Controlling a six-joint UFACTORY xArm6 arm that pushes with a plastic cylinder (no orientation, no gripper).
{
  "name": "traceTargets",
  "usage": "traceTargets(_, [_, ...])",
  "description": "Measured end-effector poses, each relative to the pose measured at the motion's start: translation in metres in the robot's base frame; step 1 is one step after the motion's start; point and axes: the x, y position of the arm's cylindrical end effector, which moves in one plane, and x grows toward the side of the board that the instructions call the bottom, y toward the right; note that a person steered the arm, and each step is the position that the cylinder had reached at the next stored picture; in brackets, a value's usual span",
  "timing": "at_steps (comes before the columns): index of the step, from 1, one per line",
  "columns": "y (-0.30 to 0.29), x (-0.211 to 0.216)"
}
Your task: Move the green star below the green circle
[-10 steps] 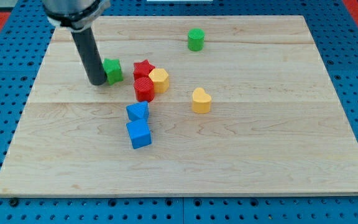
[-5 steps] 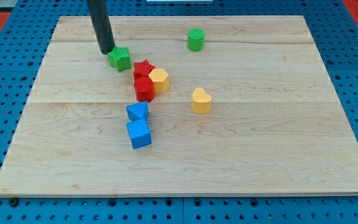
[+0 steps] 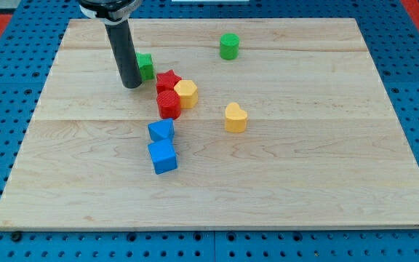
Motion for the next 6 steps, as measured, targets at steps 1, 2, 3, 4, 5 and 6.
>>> traceTargets(1, [0.000, -0.021])
traceTargets(2, [0.000, -0.028])
traceTargets(3, [-0.001, -0.033])
traceTargets(4, [-0.001, -0.044])
traceTargets(5, [-0.004, -0.044])
traceTargets(6, [-0.024, -0.053])
